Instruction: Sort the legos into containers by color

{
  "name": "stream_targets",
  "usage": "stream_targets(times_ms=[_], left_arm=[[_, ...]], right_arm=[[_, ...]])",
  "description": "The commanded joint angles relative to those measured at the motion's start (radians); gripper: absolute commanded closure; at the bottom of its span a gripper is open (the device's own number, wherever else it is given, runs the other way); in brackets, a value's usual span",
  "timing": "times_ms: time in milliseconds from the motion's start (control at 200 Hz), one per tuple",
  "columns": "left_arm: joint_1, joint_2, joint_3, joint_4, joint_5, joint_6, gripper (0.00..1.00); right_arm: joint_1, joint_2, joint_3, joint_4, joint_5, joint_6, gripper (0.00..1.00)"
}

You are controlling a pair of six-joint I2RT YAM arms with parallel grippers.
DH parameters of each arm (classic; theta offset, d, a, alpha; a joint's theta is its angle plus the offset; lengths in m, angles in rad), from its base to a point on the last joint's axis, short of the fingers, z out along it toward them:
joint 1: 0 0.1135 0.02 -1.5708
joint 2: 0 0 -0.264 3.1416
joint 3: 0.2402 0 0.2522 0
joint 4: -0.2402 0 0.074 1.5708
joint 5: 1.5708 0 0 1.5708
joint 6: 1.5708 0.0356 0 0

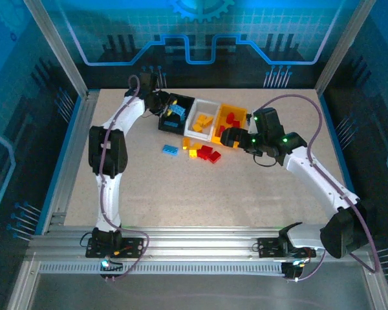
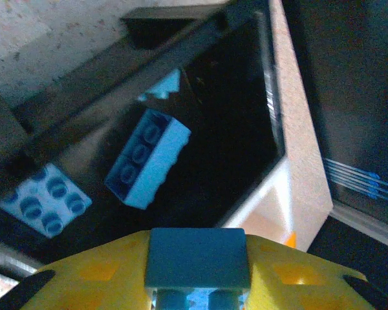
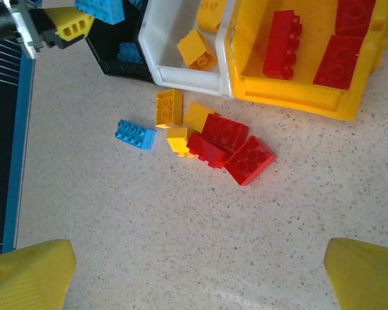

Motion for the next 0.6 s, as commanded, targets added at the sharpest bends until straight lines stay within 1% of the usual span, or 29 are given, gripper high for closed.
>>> stream_targets(times_ms=[0, 125, 240, 450, 595], left_arm=[[0.007, 0.058, 0.055, 0.007, -0.043, -0.059, 0.61], [0.005, 0.089, 0.093, -0.002, -0.07, -0.064, 0.56], [0.007, 0.11, 0.137, -0.022, -0.075, -0.057, 0.48], [0.004, 0.096, 0.154, -0.042, -0.059, -0.028, 0.43], [-0.007, 0.044, 0.136, -0.072, -0.058, 0.047, 0.4]], right_arm=[[0.006, 0.015, 0.041, -0.05, -0.005, -0.042, 0.0], [0.005, 0.04, 0.038, -0.048, -0.005, -0.052, 0.0], [0.005, 0.069, 0.042, -0.04, -0.025, -0.056, 0.0], [0.005, 0.104, 0.048, -0.025, -0.048, -0.057, 0.0], [0.009, 0.129, 0.064, -0.023, -0.065, -0.058, 0.0]])
